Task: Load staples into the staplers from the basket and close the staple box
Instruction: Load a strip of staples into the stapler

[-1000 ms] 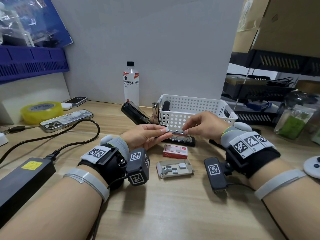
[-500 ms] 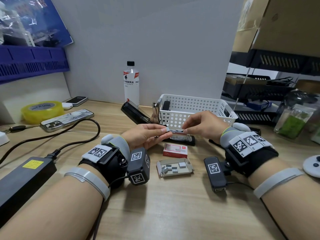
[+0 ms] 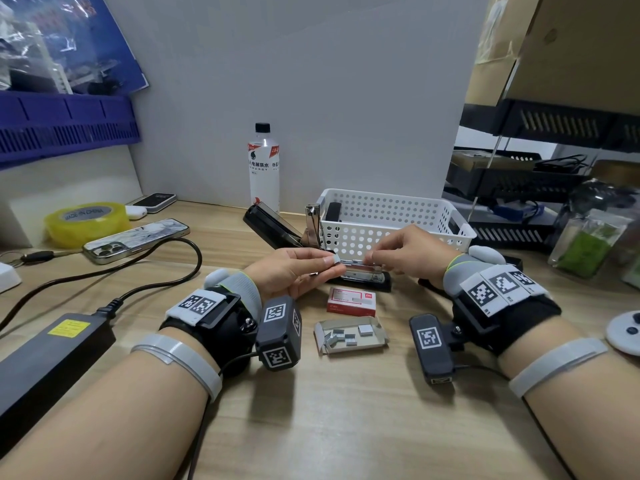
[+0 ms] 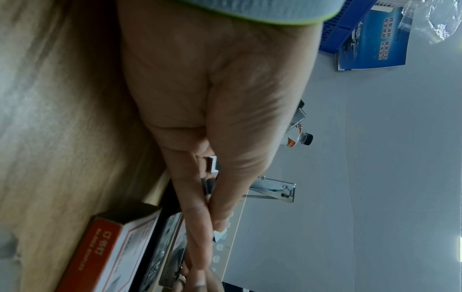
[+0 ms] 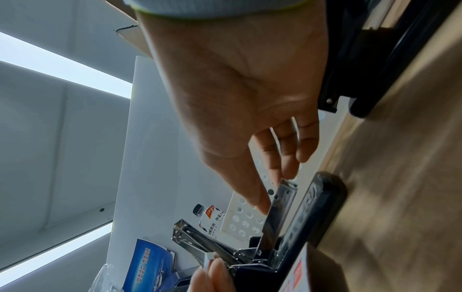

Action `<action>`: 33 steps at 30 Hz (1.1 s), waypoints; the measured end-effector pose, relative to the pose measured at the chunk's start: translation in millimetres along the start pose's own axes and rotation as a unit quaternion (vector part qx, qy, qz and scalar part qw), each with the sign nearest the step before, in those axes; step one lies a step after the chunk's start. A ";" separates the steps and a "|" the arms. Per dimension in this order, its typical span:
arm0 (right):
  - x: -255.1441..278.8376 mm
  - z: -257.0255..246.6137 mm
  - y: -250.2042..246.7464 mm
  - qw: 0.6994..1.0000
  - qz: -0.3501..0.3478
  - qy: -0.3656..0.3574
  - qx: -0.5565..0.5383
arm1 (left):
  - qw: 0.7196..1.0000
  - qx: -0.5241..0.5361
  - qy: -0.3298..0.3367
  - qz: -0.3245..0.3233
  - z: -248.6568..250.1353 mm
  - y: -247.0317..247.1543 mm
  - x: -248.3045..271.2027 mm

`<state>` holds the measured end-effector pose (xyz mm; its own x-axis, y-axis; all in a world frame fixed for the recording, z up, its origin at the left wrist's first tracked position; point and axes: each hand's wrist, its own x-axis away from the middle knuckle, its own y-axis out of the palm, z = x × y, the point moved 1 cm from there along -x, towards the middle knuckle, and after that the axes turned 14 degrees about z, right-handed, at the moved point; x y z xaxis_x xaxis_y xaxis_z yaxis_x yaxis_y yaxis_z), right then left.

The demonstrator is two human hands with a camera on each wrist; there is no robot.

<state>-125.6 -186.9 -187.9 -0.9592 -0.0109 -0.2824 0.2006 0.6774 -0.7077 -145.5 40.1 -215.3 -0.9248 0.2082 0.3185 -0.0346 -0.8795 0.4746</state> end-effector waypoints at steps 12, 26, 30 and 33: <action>9.7 -37.2 0.0 0.995 -0.003 -0.087 -0.049 | 1.000 -0.007 0.010 -0.008 -1.0 -0.5 -1.0; 9.7 -38.2 17.4 0.995 0.004 -0.083 -0.053 | 0.999 -0.048 0.023 -0.006 -3.1 0.5 -4.9; 6.4 -31.3 21.7 0.995 0.000 -0.056 -0.087 | 1.000 -0.023 0.016 -0.007 -2.2 0.8 -5.3; -1.4 -20.9 16.5 0.994 0.045 -0.038 -0.087 | 1.000 -0.007 0.002 -0.016 -0.9 0.3 -4.7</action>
<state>-125.1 -160.3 -185.6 -0.9198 0.0053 -0.3925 0.2418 0.7954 -0.5557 -141.6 38.5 -217.4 -0.9242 0.2354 0.3007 -0.0698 -0.8783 0.4730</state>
